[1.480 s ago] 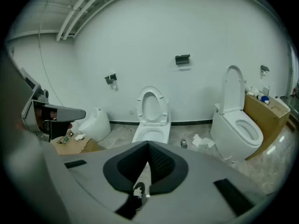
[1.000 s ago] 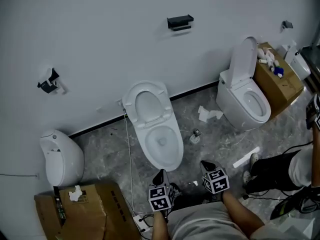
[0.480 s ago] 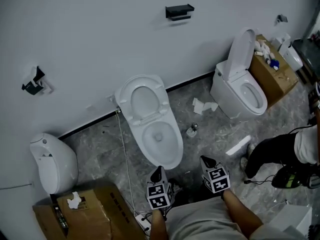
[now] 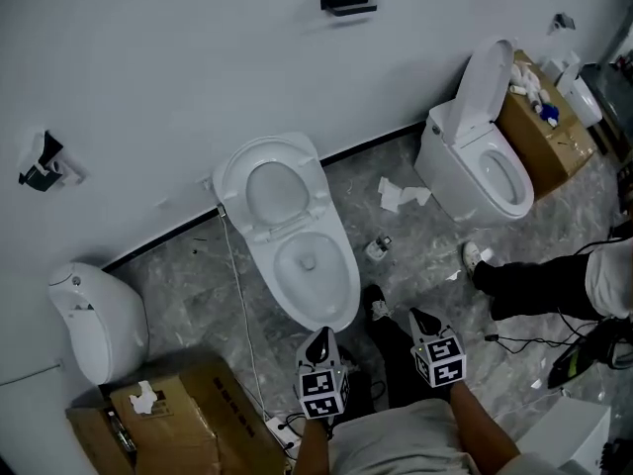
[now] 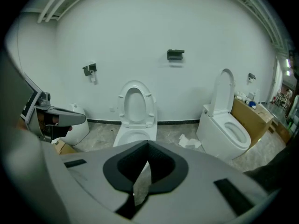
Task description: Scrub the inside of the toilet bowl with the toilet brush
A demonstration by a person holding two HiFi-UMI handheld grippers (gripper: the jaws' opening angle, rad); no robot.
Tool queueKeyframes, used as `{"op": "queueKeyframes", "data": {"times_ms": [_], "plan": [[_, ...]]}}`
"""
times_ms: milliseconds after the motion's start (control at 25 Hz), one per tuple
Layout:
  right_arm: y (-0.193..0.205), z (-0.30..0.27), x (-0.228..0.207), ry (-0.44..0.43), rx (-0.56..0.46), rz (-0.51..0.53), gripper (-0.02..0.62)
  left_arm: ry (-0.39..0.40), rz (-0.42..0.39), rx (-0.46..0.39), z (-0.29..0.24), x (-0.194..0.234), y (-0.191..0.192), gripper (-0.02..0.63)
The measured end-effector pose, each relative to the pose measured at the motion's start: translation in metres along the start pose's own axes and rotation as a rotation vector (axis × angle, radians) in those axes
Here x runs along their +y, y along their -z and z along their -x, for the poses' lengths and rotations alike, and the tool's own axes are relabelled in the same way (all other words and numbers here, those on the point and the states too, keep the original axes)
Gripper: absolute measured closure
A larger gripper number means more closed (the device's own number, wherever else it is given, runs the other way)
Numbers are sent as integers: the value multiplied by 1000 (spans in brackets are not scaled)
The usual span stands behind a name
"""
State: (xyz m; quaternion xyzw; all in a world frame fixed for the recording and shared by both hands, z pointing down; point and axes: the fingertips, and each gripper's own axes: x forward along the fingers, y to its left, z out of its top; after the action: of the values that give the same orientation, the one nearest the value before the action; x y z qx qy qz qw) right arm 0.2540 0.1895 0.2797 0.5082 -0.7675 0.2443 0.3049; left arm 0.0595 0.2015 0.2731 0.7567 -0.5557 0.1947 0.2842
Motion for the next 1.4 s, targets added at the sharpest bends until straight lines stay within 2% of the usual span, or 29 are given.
{"op": "queueKeyframes", "data": {"times_ms": [240, 440, 600, 800, 1000, 1240, 1400], "plan": [[13, -67, -35, -38, 95, -45, 584, -46, -2, 66, -56, 12, 14, 580], [16, -148, -69, -19, 184, 41, 584, -55, 25, 113, -117, 23, 24, 580], [30, -214, -100, 1, 258, 67, 577, -53, 49, 135, -167, 28, 34, 580], [61, -279, -133, 43, 346, 44, 574, -74, -4, 188, -217, 42, 61, 580], [86, -340, -148, 31, 391, 15, 560, -101, -5, 212, -251, 62, 77, 580], [107, -403, -171, -9, 466, 77, 432, -169, 70, 209, -297, 85, 75, 580], [125, -444, -181, -33, 537, 139, 269, -195, 106, 169, -328, 89, 58, 580]]}}
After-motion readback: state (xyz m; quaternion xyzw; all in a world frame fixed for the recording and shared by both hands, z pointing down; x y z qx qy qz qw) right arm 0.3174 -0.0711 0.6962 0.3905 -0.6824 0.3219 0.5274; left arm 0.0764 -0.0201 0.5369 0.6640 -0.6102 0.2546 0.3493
